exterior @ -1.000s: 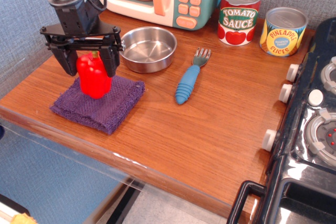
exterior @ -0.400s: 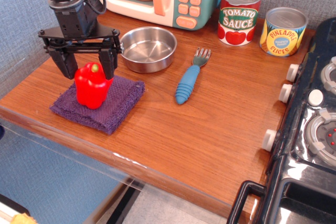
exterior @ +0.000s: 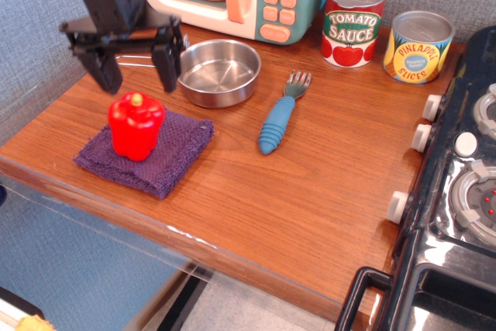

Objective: Move the pepper and drop on top of towel

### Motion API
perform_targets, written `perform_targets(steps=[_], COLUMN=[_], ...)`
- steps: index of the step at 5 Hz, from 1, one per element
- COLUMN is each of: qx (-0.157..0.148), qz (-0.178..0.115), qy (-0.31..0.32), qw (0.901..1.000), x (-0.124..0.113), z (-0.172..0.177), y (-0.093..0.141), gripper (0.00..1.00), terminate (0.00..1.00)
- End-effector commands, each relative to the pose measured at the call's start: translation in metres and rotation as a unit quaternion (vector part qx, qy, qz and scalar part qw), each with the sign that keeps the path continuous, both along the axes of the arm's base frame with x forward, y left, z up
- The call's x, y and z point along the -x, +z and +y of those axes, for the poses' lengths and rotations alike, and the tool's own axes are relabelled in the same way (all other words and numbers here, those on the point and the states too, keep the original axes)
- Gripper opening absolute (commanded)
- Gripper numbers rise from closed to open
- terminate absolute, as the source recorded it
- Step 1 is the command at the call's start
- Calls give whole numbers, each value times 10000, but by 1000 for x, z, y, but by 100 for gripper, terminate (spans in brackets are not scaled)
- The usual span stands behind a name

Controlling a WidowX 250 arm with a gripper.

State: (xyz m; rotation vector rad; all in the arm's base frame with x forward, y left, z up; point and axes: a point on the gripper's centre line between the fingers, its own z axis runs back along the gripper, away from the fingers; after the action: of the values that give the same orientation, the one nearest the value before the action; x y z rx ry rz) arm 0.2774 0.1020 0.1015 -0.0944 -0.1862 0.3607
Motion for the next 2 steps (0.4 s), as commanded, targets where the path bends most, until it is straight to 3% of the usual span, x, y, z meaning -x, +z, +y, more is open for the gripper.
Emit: perform_targets(steps=[1,2], qx=[-381,-453], qz=[-781,-661], qy=[-455,-892], qw=[9952,9928], x=[-12,-19], z=[-25,-36], y=[66,61], gripper=[100,100], terminate=[0,0])
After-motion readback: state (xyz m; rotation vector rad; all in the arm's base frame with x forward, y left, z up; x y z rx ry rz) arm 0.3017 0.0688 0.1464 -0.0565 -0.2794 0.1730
